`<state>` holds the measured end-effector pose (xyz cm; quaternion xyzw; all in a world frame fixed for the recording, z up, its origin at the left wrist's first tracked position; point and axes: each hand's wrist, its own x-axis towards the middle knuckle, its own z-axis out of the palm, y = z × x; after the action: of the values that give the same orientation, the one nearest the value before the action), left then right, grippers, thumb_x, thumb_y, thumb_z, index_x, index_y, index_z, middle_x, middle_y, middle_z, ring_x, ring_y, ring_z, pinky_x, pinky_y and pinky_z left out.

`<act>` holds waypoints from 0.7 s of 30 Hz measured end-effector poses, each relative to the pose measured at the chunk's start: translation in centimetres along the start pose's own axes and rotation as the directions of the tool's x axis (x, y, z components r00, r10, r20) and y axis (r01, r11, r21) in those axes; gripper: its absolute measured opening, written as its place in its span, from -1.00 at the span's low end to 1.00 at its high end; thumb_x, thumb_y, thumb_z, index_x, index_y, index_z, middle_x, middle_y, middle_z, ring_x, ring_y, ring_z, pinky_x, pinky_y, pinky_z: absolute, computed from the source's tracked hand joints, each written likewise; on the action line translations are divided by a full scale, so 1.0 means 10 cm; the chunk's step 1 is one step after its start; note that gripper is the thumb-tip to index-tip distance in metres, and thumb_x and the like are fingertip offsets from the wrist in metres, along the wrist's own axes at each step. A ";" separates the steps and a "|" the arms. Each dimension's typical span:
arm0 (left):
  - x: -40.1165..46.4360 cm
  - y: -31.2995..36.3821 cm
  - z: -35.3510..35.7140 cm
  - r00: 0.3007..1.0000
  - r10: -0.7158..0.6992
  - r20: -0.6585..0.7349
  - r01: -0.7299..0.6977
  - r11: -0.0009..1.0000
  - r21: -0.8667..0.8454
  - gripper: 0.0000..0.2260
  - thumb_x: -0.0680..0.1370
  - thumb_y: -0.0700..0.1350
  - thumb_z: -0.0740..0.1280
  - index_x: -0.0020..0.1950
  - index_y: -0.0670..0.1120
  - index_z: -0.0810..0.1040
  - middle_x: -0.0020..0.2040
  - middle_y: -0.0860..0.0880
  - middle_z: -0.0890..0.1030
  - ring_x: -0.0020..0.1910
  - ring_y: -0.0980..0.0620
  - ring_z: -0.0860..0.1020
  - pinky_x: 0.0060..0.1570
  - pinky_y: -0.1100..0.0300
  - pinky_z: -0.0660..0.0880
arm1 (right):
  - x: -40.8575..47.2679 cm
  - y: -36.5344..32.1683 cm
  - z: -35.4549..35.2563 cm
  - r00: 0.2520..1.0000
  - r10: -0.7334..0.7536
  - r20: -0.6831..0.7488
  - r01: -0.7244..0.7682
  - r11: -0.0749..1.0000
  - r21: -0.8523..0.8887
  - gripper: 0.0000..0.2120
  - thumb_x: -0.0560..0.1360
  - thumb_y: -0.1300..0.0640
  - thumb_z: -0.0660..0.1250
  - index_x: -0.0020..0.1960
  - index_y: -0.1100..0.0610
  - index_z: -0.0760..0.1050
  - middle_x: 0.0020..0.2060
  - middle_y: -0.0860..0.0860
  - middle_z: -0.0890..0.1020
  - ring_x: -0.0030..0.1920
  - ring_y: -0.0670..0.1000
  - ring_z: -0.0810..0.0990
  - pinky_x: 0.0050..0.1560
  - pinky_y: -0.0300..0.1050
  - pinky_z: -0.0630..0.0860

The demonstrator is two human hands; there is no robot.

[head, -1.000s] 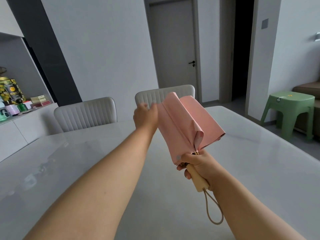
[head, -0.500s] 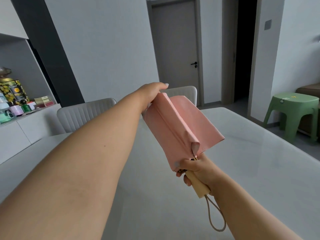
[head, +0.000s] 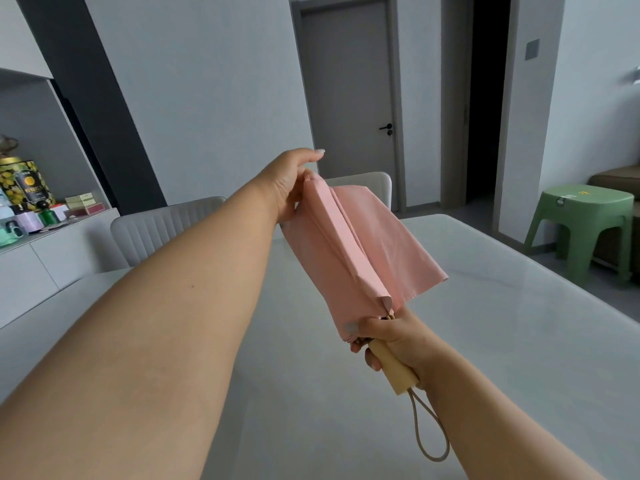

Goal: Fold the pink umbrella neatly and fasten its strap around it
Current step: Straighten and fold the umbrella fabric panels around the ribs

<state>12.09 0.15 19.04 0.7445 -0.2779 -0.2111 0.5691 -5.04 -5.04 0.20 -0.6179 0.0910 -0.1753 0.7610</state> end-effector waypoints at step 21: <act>-0.02 0.04 0.02 0.967 0.143 -0.209 -0.134 0.989 0.055 -0.79 0.49 -0.01 0.38 0.08 -0.03 0.54 -0.18 0.01 0.58 -0.19 0.06 0.51 0.05 0.04 0.42 | -0.01 0.00 0.01 1.000 0.014 0.025 -0.015 1.000 0.016 -0.59 0.26 0.25 0.42 0.08 0.31 0.45 -0.26 0.19 0.58 -0.31 0.11 0.57 -0.51 -0.15 0.43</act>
<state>11.72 0.05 19.37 0.7529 -0.2711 -0.0843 0.5938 -5.07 -4.96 0.16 -0.6134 0.0846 -0.1628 0.7682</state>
